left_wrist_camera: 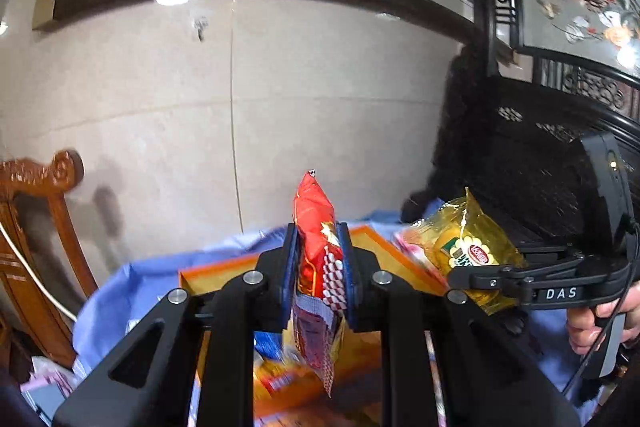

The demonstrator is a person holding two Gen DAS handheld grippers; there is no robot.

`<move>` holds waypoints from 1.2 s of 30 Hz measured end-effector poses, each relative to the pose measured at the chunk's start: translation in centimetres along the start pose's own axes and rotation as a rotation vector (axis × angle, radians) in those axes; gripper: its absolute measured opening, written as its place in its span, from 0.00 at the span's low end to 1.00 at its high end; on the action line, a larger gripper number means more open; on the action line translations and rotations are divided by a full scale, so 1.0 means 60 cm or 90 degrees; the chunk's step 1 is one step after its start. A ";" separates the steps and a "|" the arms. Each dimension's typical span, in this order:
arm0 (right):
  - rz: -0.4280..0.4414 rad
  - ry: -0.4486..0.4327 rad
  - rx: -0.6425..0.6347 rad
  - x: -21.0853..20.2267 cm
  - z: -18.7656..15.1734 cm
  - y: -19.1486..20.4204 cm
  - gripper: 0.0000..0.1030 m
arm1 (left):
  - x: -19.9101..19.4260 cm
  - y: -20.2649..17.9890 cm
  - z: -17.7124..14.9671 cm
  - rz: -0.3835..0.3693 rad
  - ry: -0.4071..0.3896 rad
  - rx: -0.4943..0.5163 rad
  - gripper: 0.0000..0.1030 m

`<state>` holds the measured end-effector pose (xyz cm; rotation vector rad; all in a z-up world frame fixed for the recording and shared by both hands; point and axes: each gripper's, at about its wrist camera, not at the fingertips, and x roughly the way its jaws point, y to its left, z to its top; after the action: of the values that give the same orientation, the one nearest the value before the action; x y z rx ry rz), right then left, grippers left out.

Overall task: Organize snacks
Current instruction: 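Lift the red-white pack and yellow bag over the orange box and release both, then grasp the green snack pack with the left tool while the right tool grasps the WEIDAN cracker pack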

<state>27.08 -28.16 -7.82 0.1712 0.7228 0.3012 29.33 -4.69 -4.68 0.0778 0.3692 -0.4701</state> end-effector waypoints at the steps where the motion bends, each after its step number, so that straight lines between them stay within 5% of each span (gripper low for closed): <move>1: 0.001 -0.007 -0.009 0.007 0.015 0.003 0.34 | 0.009 0.005 0.012 0.006 -0.008 0.004 0.17; 6: 0.000 -0.026 -0.038 0.037 0.062 0.011 0.35 | 0.039 0.023 0.042 0.021 -0.014 0.015 0.18; 7: -0.005 -0.025 -0.043 0.044 0.070 0.013 0.45 | 0.053 0.028 0.044 0.019 0.007 0.010 0.22; 8: -0.018 -0.025 -0.044 0.048 0.077 0.014 0.60 | 0.061 0.029 0.045 0.033 0.021 0.005 0.49; 9: -0.033 -0.033 -0.039 0.044 0.082 0.016 0.84 | 0.064 0.031 0.044 0.067 0.028 -0.002 0.89; 10: -0.041 -0.052 -0.033 0.036 0.082 0.015 0.85 | 0.053 0.036 0.042 0.127 0.009 -0.021 0.96; 13: -0.031 -0.059 -0.028 0.017 0.070 0.010 0.84 | 0.022 0.045 0.033 0.129 -0.025 -0.040 0.96; 20: -0.078 0.026 -0.007 -0.012 -0.042 -0.034 0.84 | -0.009 0.058 -0.057 0.137 0.086 -0.095 0.96; 28: -0.164 0.155 0.052 -0.072 -0.234 -0.103 0.83 | -0.072 0.012 -0.178 0.119 0.176 -0.108 0.96; 36: -0.194 0.242 0.089 -0.042 -0.370 -0.146 0.74 | -0.121 -0.009 -0.229 0.129 0.228 -0.114 0.96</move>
<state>12.21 -36.15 -24.88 0.1344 1.1332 -0.0124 18.58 0.09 -14.79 0.0248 0.7461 -0.2190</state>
